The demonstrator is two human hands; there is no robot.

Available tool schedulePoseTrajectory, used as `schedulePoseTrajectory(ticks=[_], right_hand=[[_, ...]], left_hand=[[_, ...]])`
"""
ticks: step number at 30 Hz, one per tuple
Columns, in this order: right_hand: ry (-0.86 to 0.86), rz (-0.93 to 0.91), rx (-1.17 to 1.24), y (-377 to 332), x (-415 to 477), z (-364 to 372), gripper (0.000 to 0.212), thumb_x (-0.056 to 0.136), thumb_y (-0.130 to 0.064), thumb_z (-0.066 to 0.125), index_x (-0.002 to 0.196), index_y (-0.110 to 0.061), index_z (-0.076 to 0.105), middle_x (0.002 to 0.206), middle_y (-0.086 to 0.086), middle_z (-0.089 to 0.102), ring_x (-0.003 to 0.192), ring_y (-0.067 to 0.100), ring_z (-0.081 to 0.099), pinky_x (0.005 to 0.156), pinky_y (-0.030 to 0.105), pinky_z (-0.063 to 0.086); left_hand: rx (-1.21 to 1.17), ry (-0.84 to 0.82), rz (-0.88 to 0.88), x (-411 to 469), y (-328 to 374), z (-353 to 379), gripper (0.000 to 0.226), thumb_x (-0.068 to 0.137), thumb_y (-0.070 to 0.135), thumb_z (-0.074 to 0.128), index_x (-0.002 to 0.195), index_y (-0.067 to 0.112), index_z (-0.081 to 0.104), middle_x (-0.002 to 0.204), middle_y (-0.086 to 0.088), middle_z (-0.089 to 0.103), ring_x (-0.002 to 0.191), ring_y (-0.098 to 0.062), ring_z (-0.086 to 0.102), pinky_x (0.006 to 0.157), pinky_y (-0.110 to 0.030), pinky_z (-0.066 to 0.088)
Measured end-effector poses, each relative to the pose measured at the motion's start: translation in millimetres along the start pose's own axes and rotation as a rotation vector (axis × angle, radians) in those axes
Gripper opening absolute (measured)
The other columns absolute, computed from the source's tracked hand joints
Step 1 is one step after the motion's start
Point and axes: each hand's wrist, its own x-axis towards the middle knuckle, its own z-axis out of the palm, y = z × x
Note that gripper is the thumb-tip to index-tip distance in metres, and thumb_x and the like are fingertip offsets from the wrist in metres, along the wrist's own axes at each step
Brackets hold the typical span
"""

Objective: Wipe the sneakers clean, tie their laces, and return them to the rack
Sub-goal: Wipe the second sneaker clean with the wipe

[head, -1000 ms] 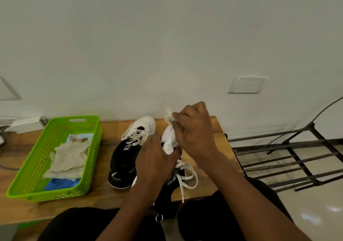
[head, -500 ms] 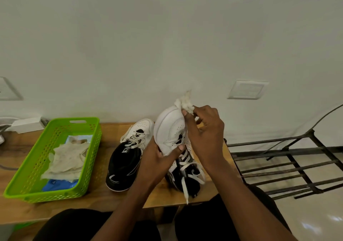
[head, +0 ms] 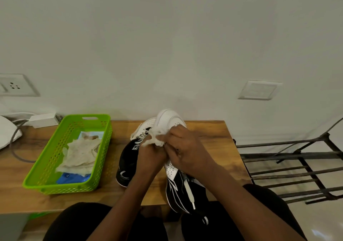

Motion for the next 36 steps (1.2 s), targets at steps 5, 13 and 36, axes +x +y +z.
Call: schedulePoseTrajectory(ticks=[5,13,36], right_hand=[[0.051,-0.025,-0.097,2,9,-6,0.024,0.082,0.003,0.064,0.104,-0.002,0.071,0.083,0.008,0.062,0.080,0.022,0.050,0.070,0.026,0.042],[0.403,0.307,-0.148,15,16,-27,0.017,0.088,-0.003,0.066,0.104,-0.003,0.071,0.085,0.004,0.064,0.080,0.017,0.054,0.067,0.024,0.044],[0.236,0.242,-0.132,1,17,-24,0.024,0.088,-0.001,0.062,0.111,-0.007,0.069,0.085,0.001,0.059,0.082,0.014,0.048,0.071,0.016,0.035]], left_hand=[[-0.176,0.023,0.065,0,8,-5,0.022,0.075,0.028,0.054,0.078,0.008,0.063,0.064,-0.009,0.065,0.058,-0.014,0.058,0.060,-0.032,0.048],[-0.435,-0.099,0.015,3,15,-5,0.038,0.082,0.036,0.080,0.116,0.023,0.071,0.107,0.002,0.077,0.099,-0.018,0.074,0.084,-0.044,0.060],[-0.444,-0.052,0.052,-10,18,-3,0.031,0.097,0.050,0.045,0.117,0.036,0.064,0.096,0.024,0.074,0.091,0.015,0.065,0.070,-0.003,0.047]])
